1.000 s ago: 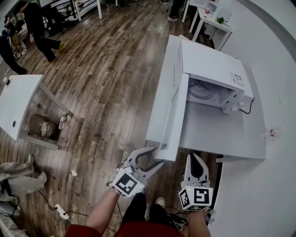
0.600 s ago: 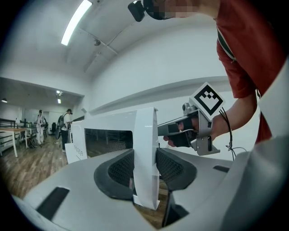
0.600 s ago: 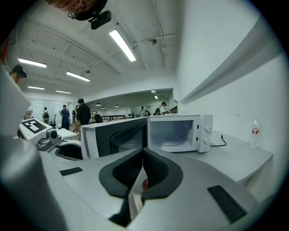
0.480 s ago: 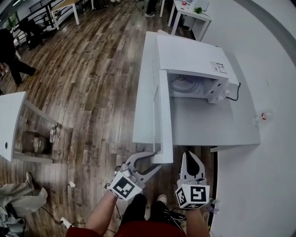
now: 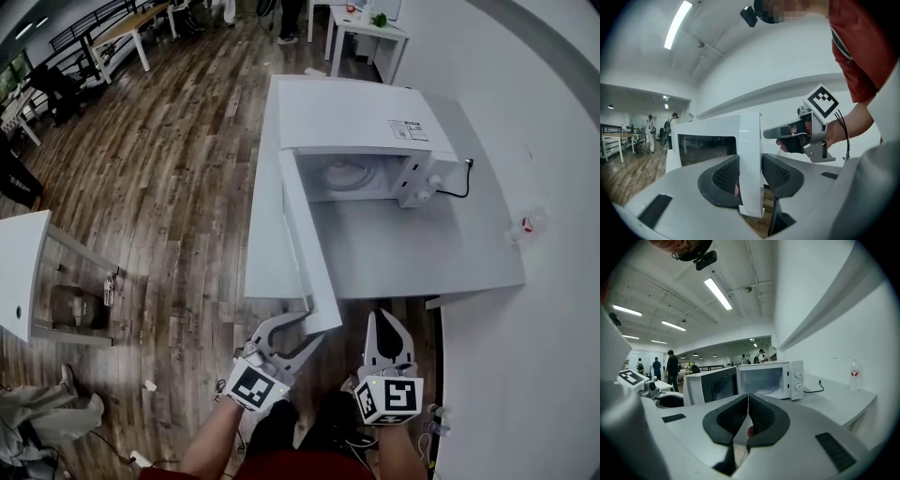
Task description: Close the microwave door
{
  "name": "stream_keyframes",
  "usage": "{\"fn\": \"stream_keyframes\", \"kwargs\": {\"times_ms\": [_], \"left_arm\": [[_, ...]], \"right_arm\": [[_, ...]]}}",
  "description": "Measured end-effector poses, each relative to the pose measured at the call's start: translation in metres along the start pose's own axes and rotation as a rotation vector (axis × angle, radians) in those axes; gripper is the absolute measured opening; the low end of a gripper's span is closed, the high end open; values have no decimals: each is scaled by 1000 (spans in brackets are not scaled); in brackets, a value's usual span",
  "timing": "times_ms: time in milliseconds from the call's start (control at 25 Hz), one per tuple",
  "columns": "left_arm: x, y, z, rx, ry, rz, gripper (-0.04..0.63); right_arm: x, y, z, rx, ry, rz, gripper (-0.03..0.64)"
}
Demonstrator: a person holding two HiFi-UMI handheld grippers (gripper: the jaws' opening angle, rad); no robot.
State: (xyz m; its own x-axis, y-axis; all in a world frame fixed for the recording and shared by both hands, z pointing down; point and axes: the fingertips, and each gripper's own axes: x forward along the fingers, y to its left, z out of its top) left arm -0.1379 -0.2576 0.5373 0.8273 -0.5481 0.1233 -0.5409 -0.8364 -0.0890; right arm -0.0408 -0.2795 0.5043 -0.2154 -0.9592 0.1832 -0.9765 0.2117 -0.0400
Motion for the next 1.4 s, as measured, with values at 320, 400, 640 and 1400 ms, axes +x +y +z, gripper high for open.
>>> {"fn": "stream_keyframes", "kwargs": {"times_ms": [320, 400, 640, 1400], "left_arm": [[48, -13, 8, -24, 5, 160, 166], [60, -15, 11, -32, 3, 198, 166], [92, -17, 14, -64, 1, 311, 166], [164, -14, 17, -124, 50, 544, 164]], "right_arm": [[-7, -61, 8, -2, -16, 32, 29], [-8, -73, 10, 3, -17, 34, 29], [-11, -110, 10, 18, -27, 58, 29], [-12, -202, 36, 23, -104, 108, 29]]}}
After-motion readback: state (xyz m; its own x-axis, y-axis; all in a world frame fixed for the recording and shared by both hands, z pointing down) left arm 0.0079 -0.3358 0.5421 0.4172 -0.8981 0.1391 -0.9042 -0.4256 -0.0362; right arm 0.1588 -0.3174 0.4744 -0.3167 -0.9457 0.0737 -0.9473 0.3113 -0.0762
